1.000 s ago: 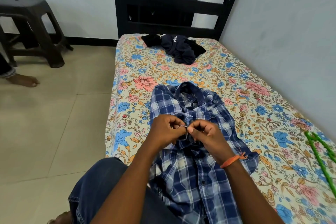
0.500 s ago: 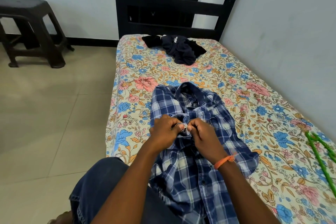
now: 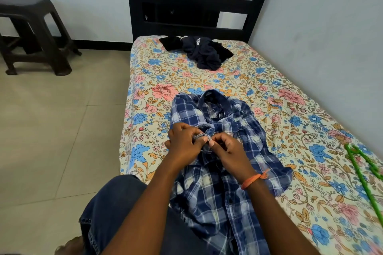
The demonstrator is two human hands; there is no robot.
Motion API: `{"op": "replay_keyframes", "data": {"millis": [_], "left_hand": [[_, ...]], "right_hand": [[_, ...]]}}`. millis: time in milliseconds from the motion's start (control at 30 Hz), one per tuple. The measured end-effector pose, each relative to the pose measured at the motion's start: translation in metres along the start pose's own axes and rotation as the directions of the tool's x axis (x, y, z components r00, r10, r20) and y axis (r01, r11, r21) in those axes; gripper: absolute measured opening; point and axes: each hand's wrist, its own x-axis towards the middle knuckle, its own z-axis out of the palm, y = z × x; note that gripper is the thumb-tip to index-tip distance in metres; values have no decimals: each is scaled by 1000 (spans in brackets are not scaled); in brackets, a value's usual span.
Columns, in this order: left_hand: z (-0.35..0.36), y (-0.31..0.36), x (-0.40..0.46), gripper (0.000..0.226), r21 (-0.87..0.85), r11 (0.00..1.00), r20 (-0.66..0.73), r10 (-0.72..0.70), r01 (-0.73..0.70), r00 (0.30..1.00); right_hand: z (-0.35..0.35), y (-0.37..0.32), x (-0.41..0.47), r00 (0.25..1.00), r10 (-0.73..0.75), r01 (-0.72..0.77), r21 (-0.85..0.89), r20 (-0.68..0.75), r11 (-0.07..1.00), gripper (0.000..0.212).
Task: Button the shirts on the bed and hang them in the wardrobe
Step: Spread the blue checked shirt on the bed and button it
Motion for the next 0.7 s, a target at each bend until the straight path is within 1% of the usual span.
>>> {"op": "replay_keyframes", "data": {"millis": [33, 67, 100, 133, 167, 233, 300, 333, 400, 467, 500, 533, 600, 633, 700], "left_hand": [[0, -1, 1, 13, -128, 992, -5, 3, -4, 1000], [-1, -1, 1, 15, -270, 963, 10, 2, 1, 1000], [-3, 0, 1, 17, -377, 926, 33, -5, 17, 999], [-6, 0, 1, 18, -432, 902, 43, -11, 28, 999], [-7, 0, 1, 15, -438, 899, 31, -16, 28, 999], [-8, -1, 2, 9, -354, 935, -79, -24, -6, 997], [-7, -5, 7, 10, -173, 985, -237, -26, -16, 971], [-7, -7, 10, 11, -87, 996, -315, -41, 14, 948], [-11, -13, 16, 12, 12, 992, -471, -107, 128, 876], [-19, -21, 18, 23, 46, 975, -561, -155, 218, 813], [-21, -23, 19, 34, 63, 972, -567, -150, 224, 810], [-22, -24, 17, 45, 89, 972, -549, -134, 217, 825], [-18, -19, 11, 60, 186, 963, -524, -68, 192, 849], [-15, -14, 7, 63, 252, 955, -525, -3, 158, 851], [-3, -2, -2, 64, 390, 921, -478, 199, 4, 856]], "right_hand": [[1, 1, 0, 1000, 13, -13, 29, -11, 999, 14], [2, 1, 1, 999, 35, -33, 79, -20, 996, 13], [2, 1, 2, 998, 58, -54, 134, -22, 990, 11], [2, 0, 3, 997, 72, -69, 179, -13, 982, 8], [2, 0, 4, 997, 77, -75, 202, -2, 977, 6], [1, -2, 3, 995, 85, -95, 243, 49, 965, 14], [-1, -4, 2, 990, 101, -126, 284, 100, 950, 22], [-4, -3, 1, 989, 108, -131, 277, 97, 952, 22], [-13, 1, -1, 991, 130, -131, 216, 18, 968, 16], [-27, 10, -1, 977, 145, -128, 111, -158, 986, 10], [-37, 14, -2, 955, 138, -136, 26, -261, 990, 9], [-48, 22, -2, 927, 132, -165, -66, -350, 984, 8], [-74, 44, -5, 872, 170, -298, -223, -458, 928, 9], [-86, 58, -7, 847, 232, -400, -286, -478, 871, 17], [-105, 82, -15, 792, 393, -583, -388, -467, 714, 48]]}}
